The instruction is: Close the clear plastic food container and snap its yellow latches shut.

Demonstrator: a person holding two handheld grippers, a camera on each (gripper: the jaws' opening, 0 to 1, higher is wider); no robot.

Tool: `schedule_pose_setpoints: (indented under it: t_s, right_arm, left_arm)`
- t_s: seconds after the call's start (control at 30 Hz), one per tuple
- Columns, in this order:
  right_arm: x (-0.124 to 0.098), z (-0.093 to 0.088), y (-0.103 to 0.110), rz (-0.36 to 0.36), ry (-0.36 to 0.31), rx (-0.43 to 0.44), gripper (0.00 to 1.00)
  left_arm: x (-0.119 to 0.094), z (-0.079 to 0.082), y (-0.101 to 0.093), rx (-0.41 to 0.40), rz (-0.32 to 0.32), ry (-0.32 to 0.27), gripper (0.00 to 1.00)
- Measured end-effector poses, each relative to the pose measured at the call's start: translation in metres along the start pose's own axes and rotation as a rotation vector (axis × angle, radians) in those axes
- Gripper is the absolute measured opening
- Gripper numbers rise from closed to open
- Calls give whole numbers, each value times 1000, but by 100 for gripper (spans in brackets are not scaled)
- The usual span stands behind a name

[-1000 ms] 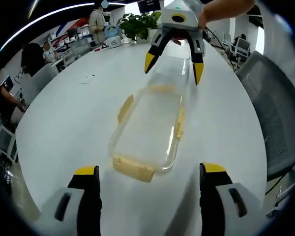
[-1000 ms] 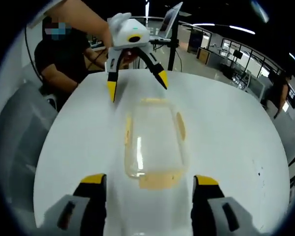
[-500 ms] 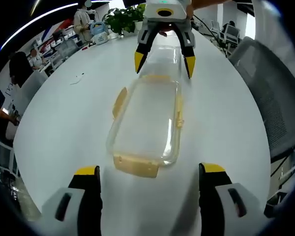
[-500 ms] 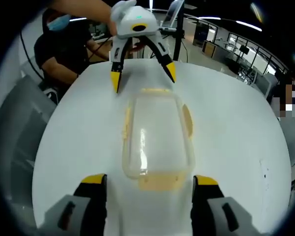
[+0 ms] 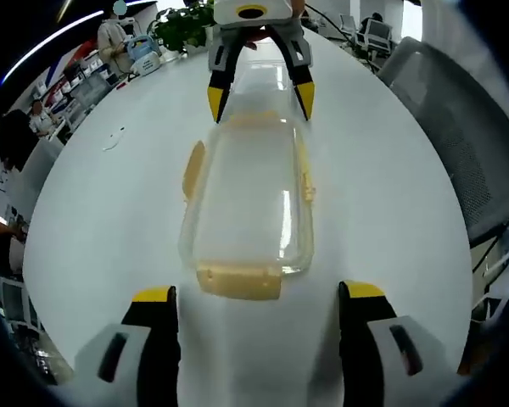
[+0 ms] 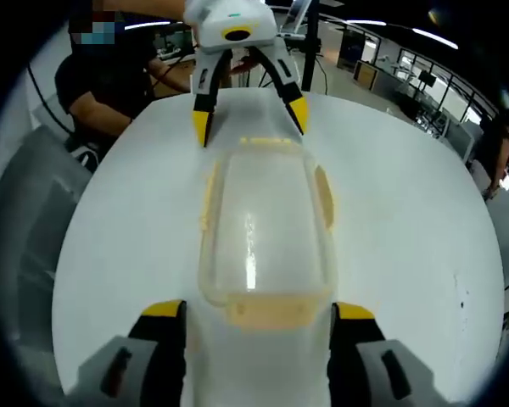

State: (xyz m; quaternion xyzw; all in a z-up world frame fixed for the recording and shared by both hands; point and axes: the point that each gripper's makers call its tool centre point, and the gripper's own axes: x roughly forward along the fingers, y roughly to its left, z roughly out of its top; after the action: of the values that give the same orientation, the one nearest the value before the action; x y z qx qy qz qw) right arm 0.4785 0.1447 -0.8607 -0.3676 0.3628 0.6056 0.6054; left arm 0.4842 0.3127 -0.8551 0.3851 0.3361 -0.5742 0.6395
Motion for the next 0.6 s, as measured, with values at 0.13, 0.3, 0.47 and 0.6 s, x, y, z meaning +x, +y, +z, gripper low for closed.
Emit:
schedule_pose_setpoints:
  t_s: [0.13,0.3,0.47,0.6]
  right_arm:
    - [3,-3,0,6,11,-14,67]
    - [4,0,-1,15,-4,-9,67]
    - [2,-1,-3,20,6,-20,61]
    - [2,0,-3,24,11,-31,58]
  left_arm:
    - [1,1,2,5,-7,-3,76]
    - [1,1,3,6,-17,-4,76]
    - [2,1,3,0,-31,-4,72]
    - [2,2,2,8,-41,-4,67]
